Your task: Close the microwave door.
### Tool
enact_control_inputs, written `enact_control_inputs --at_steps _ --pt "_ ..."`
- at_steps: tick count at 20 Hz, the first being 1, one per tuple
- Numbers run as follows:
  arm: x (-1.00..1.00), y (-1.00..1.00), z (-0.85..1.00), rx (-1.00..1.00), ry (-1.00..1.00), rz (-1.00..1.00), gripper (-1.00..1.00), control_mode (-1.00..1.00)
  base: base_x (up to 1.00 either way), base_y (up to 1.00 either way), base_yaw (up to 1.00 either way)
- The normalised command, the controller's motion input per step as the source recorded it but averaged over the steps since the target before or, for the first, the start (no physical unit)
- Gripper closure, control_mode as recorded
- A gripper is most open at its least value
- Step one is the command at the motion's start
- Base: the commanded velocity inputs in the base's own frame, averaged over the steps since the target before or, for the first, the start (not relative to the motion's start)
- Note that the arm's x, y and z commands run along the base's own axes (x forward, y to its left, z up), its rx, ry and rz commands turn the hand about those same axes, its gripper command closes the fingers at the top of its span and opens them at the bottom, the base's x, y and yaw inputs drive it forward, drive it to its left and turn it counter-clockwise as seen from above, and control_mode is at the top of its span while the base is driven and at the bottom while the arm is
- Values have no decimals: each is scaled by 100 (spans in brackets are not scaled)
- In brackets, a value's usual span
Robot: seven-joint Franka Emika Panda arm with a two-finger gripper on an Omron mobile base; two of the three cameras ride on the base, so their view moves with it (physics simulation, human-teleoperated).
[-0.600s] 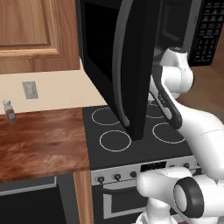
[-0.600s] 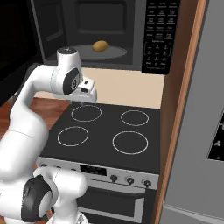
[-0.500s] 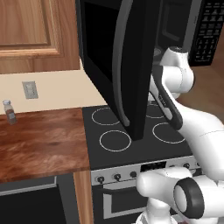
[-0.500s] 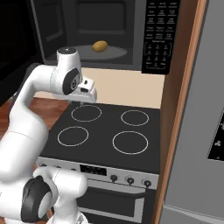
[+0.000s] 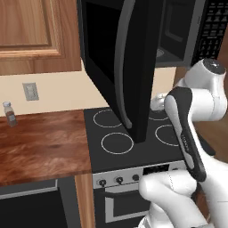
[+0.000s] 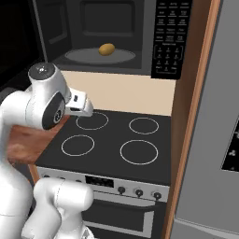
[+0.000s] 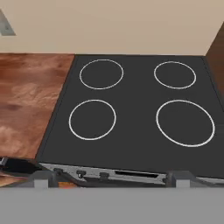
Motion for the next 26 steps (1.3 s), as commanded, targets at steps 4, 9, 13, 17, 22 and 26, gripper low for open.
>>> enact_control_inputs --at_steps 4,9,13,17,22,26 --pt "-96 22 44 0 -49 1 -100 -100 0 0 0" --pt "-77 31 67 0 -55 0 -100 -100 0 0 0" --pt "-79 40 80 0 -51 0 -100 -100 0 0 0" --pt "-72 44 98 -1 -42 0 -100 -100 0 0 0" --pt "-93 46 98 -1 -38 0 -100 -100 0 0 0" --pt "-100 16 65 0 -33 0 -100 -100 0 0 0"
